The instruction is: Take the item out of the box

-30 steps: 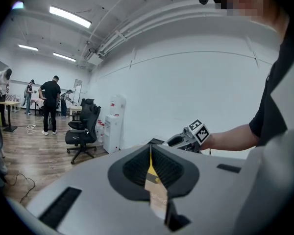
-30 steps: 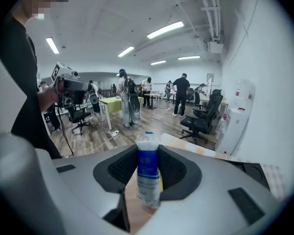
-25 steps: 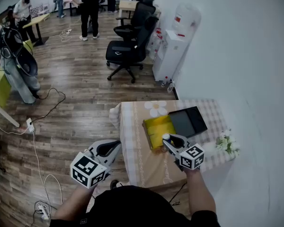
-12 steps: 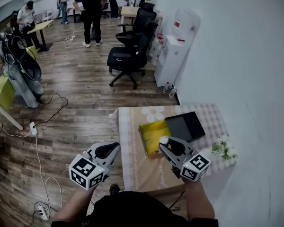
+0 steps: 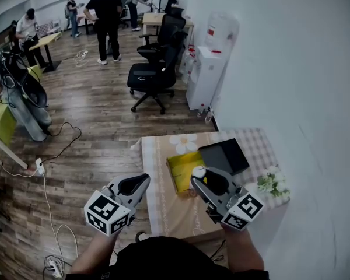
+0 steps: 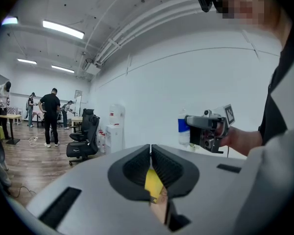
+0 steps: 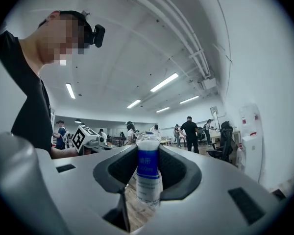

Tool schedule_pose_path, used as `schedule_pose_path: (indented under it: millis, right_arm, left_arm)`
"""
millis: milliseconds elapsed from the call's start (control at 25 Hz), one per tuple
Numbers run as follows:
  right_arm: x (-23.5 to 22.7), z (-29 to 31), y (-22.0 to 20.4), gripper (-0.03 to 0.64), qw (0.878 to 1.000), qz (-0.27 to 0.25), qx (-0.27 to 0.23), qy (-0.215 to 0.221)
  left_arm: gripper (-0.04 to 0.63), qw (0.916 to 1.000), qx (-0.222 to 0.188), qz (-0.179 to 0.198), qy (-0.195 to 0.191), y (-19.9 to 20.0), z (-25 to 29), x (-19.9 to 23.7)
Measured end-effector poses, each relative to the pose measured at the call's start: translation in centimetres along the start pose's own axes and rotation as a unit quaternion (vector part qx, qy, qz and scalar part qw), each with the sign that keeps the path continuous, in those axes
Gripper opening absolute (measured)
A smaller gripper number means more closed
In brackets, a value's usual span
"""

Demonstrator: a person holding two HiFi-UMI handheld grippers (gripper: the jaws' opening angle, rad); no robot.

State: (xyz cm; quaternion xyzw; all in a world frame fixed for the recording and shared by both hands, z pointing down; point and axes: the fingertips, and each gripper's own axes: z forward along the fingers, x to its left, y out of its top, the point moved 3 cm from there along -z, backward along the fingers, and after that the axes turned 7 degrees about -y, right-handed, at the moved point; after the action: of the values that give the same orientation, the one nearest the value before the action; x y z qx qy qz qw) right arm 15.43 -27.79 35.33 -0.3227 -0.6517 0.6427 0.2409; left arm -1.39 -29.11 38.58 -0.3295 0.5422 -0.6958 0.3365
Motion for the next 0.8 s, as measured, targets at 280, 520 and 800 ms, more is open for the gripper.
schedule_pose_path:
  millis: [280, 520, 800]
  right_arm:
    - [2.1, -0.6, 2.8, 0.135, 0.999, -0.017, -0.051, 0.009]
    - [3.4, -0.8, 4.5, 0.135, 0.996, -0.037, -0.082, 0.001]
    - [2.7, -0.7, 3.0, 0.133, 0.995, -0.049, -0.077, -0.04]
  left_arm:
    - [0.021, 0.9993, -0.024, 0.027, -0.005, 2.4, 0.2, -1.3]
    - [0.021, 0.9984, -0.032, 0.046, -0.012, 3.9, 0.3, -2.1]
    - [0.021, 0.9976, -0.052, 0.046, 0.002, 4.5, 0.3, -2.2]
